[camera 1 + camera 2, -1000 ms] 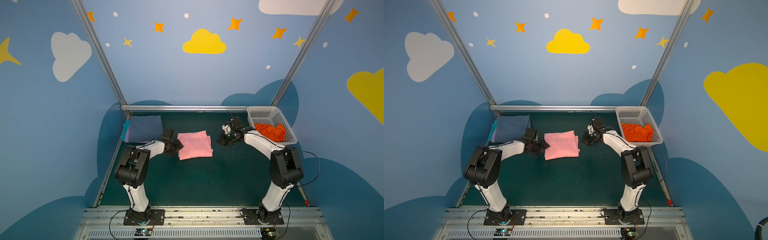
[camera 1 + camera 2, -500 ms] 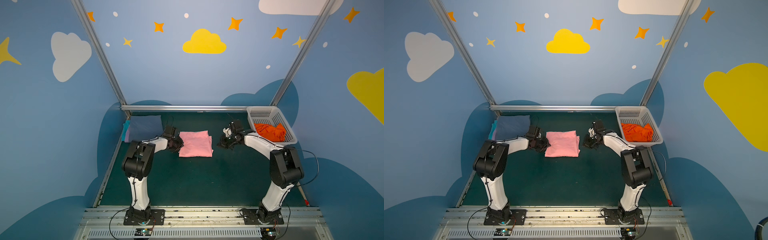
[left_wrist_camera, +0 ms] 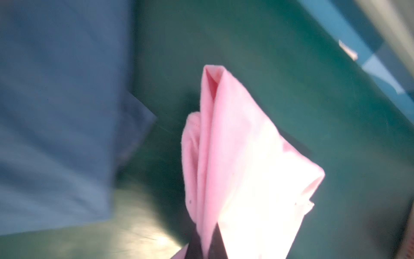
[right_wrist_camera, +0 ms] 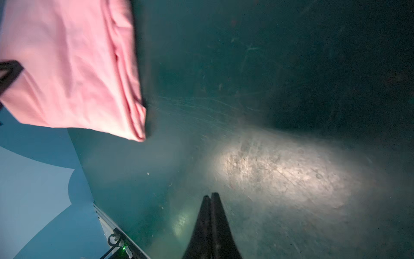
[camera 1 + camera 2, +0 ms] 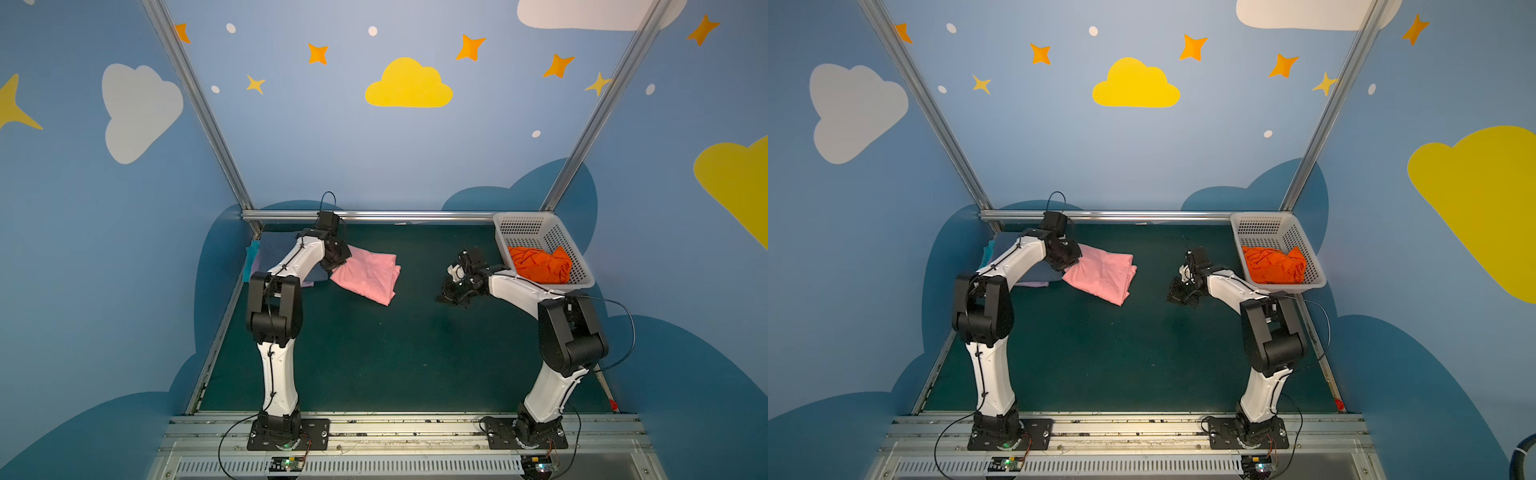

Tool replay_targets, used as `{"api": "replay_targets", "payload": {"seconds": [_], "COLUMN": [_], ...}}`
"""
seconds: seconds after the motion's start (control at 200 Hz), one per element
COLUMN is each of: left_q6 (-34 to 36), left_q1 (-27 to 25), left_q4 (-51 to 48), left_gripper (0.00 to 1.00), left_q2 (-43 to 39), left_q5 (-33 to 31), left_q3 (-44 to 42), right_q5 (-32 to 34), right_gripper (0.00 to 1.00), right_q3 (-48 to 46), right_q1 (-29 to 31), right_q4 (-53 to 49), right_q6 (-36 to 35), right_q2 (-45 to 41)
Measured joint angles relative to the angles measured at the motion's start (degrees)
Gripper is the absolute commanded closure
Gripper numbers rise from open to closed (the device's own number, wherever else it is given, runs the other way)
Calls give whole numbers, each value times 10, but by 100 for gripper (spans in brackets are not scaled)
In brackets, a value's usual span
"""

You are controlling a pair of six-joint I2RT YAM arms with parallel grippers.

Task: Fold and stack the t-shirts
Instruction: 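Carry the pink bundle with the left gripper onto the folded shirt stack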

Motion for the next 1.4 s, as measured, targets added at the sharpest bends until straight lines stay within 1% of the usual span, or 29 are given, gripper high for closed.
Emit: {"api": "replay_targets", "payload": {"seconds": [0.21,0.365,0.571,0.656,0.776,0.906,1.086,1.212,1.257,1.347,1.402], "left_q6": [33,46,63,68,66,51,20,-2,-7,-16,-19], "left_q1": [82,128,141,141,145,163,206,221,222,222,221], "left_q4": [-61,-85,-127,-139,-147,-143,-113,-85,-77,-68,-68], "left_gripper": [96,96,96,96,96,96,96,96,90,66,57], "left_q2": [0,4,47,54,53,52,32,11,8,9,12], "left_q5": [-42,-43,-47,-57,-77,-106,-144,-173,-178,-185,-189], "left_q3": [72,119,225,245,247,223,137,83,73,68,71], "right_q5": [-8,-9,-9,-9,-9,-9,-9,-10,-11,-14,-14], "right_gripper": [100,100,100,100,100,100,100,100,100,100,100], "right_q3": [0,0,0,0,0,0,0,0,0,0,0], "right_q1": [1,4,9,13,17,20,21,22,23,23,23], "right_q4": [13,16,16,16,16,16,16,16,16,16,16], "right_q6": [8,12,16,16,17,16,16,16,17,17,17], "right_q2": [3,10,24,29,33,34,35,39,42,47,47]}}
